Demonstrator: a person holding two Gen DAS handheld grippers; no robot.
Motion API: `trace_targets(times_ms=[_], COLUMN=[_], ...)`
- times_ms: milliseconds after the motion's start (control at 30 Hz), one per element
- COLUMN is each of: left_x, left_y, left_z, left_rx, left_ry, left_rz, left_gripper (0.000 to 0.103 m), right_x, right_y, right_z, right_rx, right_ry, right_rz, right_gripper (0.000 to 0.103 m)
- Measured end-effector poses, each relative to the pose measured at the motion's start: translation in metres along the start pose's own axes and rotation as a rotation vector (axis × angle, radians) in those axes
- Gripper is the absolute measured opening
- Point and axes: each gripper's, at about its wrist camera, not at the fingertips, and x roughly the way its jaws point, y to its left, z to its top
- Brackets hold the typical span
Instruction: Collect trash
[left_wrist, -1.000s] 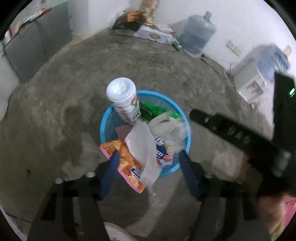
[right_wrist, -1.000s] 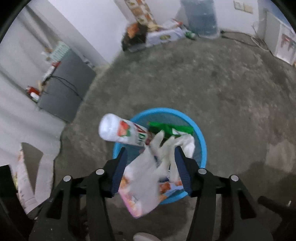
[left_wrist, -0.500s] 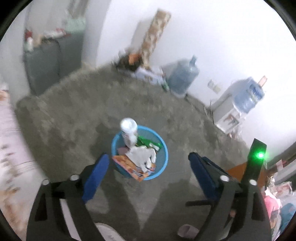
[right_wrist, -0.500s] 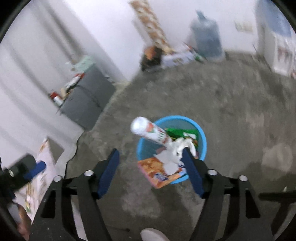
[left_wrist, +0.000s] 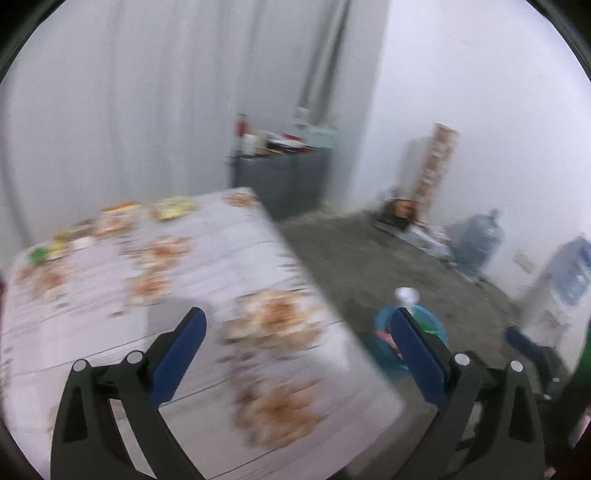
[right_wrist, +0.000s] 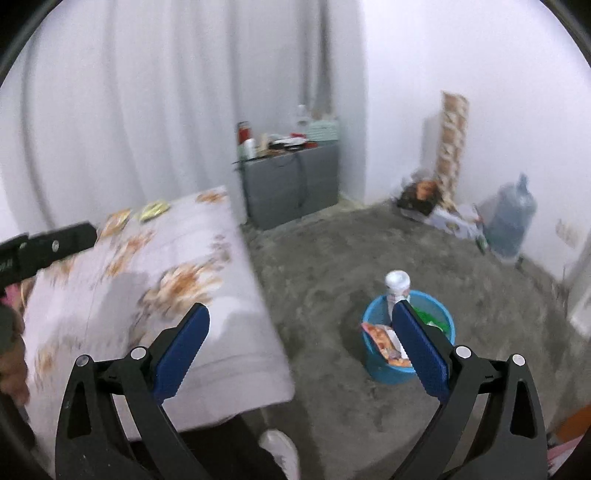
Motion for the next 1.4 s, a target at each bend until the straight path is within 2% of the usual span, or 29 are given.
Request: trace_targets(times_ms=[33, 100, 200, 300, 567, 733, 933, 1400], left_x=[-0.009, -0.02, -0.03, -0.032, -0.044, -0.043, -0.038, -0.041], left_y=[0.006, 0.015, 0.028, 0.035, 0.045, 0.049, 0.053, 0.054], left_z=[-0.008, -0.021, -0.039, -0.053, -0.093, -0.11, -0.118, -0.122], left_rx=[-0.001, 0.0, 0.005, 0.0, -0.081, -0.092, -0.11, -0.113], left_ry=[-0.011, -0.025, -0.025, 0.008, 0.074, 0.127, 0.175, 0.2], left_rz=[0.056, 0.117, 0.156, 0.186, 0.301, 0.321, 0.339, 0.368], left_gripper=[0.098, 0.098, 0.098, 0.098, 0.098, 0.098, 0.098, 0.098], right_x=[-0.002, -0.007, -0.014, -0.019, -0.014, -0.011, -0.012, -0.012], right_y=[0.011, 0.023, 0.042, 0.053, 0.062, 0.061, 0.062, 0.065], right_z=[-0.002, -0.004, -0.008, -0.014, -0.046, -0.058, -0.062, -0.066], right_rx=[-0.014, -0.034, -0.094, -0.12, -0.136, -0.142, -0.165, -0.202], right_ry=[0.013, 0.014, -0.002, 0.002, 0.12, 0.163, 0.169, 0.174], right_rz=[0.015, 0.026, 0.02, 0.018, -0.026, -0.033, -0.046, -0.052], right_gripper=[0.095, 0.095, 0.095, 0.095, 0.095, 0.095, 0.095, 0.095])
